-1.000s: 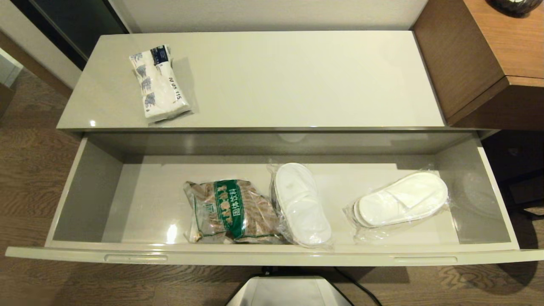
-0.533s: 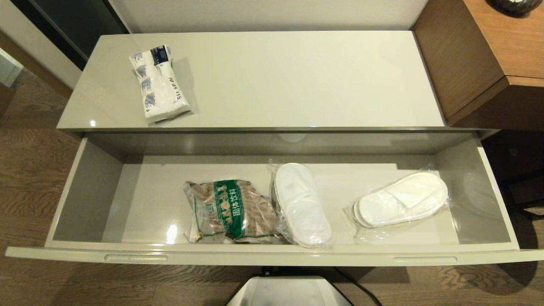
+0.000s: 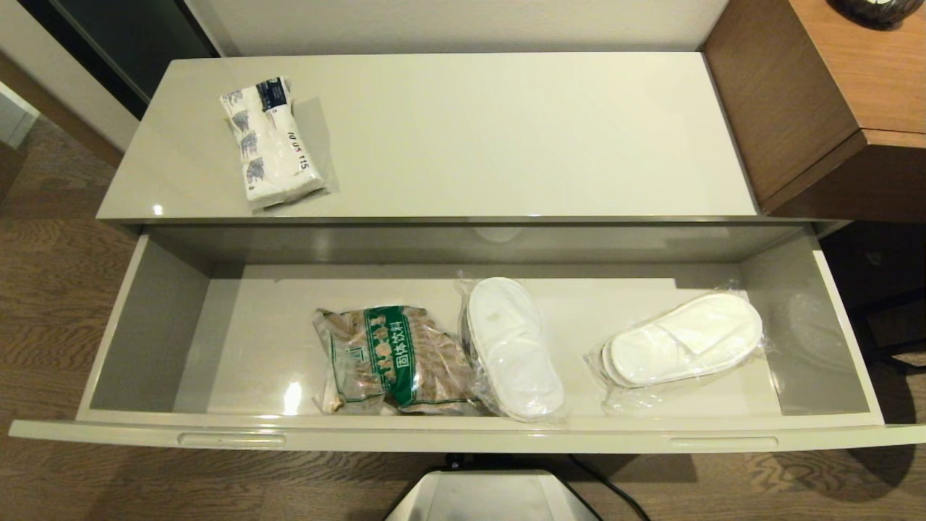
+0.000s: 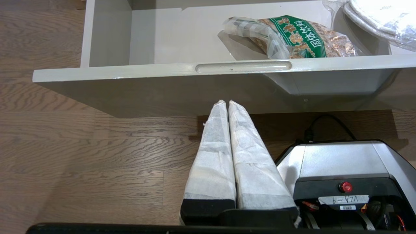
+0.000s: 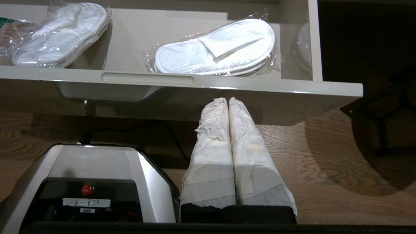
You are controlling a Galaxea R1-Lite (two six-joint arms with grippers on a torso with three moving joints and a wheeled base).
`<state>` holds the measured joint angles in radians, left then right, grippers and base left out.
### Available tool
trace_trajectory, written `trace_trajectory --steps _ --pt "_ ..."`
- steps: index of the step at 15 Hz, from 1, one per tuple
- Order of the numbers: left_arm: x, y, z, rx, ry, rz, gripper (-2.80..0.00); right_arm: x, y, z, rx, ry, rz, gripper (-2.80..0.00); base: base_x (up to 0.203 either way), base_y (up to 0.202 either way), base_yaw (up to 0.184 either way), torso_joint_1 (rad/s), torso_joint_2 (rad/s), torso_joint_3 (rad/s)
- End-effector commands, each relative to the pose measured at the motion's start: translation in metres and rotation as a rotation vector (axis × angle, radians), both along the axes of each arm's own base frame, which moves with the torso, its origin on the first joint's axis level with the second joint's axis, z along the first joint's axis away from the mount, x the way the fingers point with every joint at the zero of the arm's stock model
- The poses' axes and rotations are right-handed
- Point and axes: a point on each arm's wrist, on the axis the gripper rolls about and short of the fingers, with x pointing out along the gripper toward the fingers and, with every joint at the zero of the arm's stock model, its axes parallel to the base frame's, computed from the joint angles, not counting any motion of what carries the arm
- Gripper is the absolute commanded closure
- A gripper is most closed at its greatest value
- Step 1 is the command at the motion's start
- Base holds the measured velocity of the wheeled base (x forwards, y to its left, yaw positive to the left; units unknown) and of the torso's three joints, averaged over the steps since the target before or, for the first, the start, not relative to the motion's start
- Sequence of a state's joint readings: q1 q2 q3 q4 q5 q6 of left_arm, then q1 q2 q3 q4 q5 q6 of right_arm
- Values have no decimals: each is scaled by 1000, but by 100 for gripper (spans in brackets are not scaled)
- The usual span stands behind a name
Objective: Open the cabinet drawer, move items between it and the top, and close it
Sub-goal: Take out the disposable slippers from the drawer
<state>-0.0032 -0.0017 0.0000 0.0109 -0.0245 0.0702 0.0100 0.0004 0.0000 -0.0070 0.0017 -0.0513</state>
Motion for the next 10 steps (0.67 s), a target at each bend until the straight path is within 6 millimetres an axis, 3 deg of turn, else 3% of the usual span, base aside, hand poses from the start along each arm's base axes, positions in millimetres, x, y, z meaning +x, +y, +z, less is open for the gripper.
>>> trace_trajectory --steps 1,6,8,10 --pt "0 0 0 0 2 0 0 -2 0 -1 15 -24 -11 0 0 0 0 0 0 0" --pt "0 0 0 0 2 0 0 -3 0 3 32 -38 -12 0 0 0 0 0 0 0" --pt "0 0 0 0 3 0 0 -15 0 29 35 -93 -12 0 0 0 0 0 0 0" --pt "0 0 0 0 2 0 0 -39 0 64 59 -141 8 0 0 0 0 0 0 0"
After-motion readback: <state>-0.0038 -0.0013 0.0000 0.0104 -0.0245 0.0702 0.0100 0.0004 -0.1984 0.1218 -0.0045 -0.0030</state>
